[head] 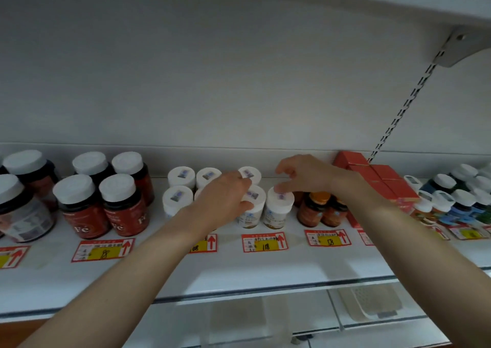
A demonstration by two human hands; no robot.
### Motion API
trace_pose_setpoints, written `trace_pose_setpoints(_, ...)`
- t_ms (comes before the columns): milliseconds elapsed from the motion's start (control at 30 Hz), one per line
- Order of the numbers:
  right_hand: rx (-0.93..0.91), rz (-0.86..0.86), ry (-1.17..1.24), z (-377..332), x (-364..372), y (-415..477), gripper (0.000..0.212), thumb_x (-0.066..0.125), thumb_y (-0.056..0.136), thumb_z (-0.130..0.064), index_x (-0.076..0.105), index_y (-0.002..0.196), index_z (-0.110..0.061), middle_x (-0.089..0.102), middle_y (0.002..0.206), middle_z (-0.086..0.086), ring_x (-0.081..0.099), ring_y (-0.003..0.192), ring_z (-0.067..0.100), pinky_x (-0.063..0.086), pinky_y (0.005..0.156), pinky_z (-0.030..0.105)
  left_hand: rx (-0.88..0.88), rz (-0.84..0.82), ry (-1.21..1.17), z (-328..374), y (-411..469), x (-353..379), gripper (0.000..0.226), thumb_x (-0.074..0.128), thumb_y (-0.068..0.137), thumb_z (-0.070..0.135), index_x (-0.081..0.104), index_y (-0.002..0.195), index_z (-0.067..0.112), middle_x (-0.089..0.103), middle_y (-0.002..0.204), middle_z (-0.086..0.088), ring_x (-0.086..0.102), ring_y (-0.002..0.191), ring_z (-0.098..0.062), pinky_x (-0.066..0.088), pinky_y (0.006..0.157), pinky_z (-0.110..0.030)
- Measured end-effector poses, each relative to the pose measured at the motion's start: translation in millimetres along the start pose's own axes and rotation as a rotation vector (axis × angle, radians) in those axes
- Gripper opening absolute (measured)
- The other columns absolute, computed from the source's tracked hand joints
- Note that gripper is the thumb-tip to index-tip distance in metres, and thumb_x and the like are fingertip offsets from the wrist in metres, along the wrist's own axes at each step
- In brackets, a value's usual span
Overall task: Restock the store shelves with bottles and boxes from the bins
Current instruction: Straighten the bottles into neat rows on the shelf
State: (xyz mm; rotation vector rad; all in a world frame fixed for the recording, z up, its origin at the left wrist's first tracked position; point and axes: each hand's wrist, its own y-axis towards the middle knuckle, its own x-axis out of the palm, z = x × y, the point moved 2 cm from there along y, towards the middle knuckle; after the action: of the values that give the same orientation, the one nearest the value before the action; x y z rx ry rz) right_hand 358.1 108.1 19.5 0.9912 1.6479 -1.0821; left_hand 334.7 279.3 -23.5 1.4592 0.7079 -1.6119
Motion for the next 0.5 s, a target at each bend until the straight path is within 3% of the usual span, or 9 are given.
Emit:
trace_pose_setpoints(200, -0.064, -0.065, -0.032, 8.7, 21.9, -0.4, 0.053, 0.063, 0.084, -0.038, 0.049, 0.129, -0.014, 0.053, 0.130, 0.006, 0.052, 0.112, 0.021, 0.036, 0.080, 0.022, -0.088, -0.028, -0.013, 12.1, 7.4, 14.2, 0.043, 0.055, 0.088, 0.038, 0.056, 0.124, 0.015, 0.055, 0.123, -0.010, 0.054, 0.107, -0.023, 0.044, 0.089, -0.032)
trace_pose_setpoints(500, -0.163, -0.047, -0.012, 12.2, 25.8, -0.3, 0.047, 0.061, 0.087, -0.030, 0.049, 0.130, -0.012, 0.053, 0.131, 0.005, 0.050, 0.115, 0.018, 0.030, 0.078, 0.019, -0.139, 0.030, -0.128, 15.4, 5.6, 21.4, 0.030, 0.060, 0.086, 0.029, 0.065, 0.109, 0.010, 0.061, 0.109, -0.012, 0.057, 0.098, -0.024, 0.039, 0.077, -0.025)
